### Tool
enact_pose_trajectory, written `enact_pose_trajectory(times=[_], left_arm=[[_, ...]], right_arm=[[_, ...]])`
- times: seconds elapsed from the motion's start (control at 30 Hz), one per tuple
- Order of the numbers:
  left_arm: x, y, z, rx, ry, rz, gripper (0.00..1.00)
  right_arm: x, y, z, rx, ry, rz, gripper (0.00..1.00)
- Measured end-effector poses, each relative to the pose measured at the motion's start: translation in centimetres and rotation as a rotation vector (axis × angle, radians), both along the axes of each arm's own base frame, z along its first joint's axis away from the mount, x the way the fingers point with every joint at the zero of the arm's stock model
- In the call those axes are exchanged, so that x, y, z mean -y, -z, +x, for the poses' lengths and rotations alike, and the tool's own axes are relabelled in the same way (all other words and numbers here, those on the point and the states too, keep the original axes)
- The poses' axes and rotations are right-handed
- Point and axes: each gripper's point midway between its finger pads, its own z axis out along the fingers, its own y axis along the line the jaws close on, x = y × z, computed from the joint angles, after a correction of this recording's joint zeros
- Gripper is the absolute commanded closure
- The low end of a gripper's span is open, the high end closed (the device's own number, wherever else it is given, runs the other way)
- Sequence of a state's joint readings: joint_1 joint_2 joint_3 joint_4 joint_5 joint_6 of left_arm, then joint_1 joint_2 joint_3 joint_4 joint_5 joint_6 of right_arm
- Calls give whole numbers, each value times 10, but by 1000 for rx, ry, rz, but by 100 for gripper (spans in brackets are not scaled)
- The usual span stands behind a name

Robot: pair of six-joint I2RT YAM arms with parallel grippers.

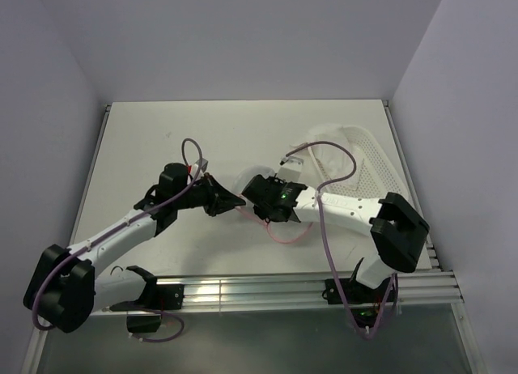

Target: Place the bra in the laundry bag and zip it closed

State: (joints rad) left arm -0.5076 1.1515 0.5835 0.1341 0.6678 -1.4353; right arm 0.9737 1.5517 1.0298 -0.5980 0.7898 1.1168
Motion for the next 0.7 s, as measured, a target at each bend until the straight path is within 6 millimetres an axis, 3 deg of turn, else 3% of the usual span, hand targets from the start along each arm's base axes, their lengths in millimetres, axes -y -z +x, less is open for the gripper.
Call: enact_pose_trajectory(times=[0.13,0.2,0.33,0.57,0.7], left_arm=[[-5,16,10,-48,-30,24,100],[-8,25,14,-74,-42,35,100],[-12,37,22,-110,-57,46,100],[-28,71,42,-236,-108,78,100],[-35,74,55,-259,-133,70,100]], right_arm=[[-6,12,-2,-50,-61,-73,72],[-8,17,-4,-74,-91,-102,62],[-12,16,-7,-106,-155,-128,51],[-33,-7,-2,-117,-268,-130,43],[-48,-28,8,-97,-309,-128,40]])
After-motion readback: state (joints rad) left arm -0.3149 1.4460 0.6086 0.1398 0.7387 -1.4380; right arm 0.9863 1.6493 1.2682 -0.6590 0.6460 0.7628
